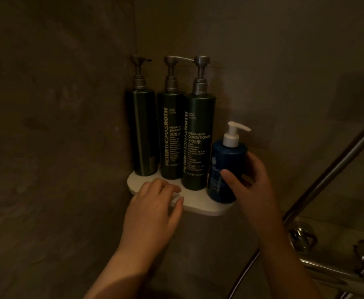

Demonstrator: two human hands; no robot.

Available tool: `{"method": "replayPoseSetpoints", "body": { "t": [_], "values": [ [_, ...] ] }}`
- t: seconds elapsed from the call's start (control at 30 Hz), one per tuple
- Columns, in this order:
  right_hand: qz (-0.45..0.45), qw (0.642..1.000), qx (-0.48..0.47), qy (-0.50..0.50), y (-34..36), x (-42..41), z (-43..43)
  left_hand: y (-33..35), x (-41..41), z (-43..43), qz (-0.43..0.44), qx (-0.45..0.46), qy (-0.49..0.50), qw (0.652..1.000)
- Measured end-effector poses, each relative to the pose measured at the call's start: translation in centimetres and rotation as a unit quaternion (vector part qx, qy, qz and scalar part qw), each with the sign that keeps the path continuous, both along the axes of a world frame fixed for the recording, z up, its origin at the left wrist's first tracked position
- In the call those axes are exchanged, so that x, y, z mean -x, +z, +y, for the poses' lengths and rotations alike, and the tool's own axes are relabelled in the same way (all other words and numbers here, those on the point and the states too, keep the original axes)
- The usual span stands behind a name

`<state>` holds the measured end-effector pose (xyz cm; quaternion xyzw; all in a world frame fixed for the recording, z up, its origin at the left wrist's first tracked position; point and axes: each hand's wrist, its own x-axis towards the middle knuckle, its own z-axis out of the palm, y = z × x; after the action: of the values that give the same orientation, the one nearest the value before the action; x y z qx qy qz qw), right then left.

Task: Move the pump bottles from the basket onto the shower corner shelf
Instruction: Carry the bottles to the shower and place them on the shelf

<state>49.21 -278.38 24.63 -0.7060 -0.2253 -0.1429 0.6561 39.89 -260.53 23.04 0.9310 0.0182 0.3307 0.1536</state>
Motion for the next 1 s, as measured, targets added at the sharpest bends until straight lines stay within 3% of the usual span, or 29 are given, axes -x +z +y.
{"method": "replayPoseSetpoints", "body": {
  "t": [0.37,0.63,0.77,0.83,1.0],
  "values": [
    [-0.023,1.000,0.005,-0.010,-0.2,-2.3,1.3,-0.3,-0.4,0.6,0.008,-0.020,0.029,0.999],
    [-0.059,0.995,0.036,-0.078,-0.4,-2.2,1.9,-0.2,-0.3,0.4,0.012,-0.023,0.045,0.999],
    [-0.241,0.948,0.105,-0.180,-1.3,0.5,2.4,-0.6,-0.1,0.4,0.009,-0.007,0.041,0.999],
    [-0.313,0.922,0.179,-0.143,-1.5,1.1,2.4,-0.7,-0.1,0.5,0.008,-0.003,0.041,0.999],
    [-0.304,0.903,0.305,-0.006,-0.8,1.4,3.3,-0.9,-0.1,0.6,-0.001,-0.011,0.054,0.998]
  ]
}}
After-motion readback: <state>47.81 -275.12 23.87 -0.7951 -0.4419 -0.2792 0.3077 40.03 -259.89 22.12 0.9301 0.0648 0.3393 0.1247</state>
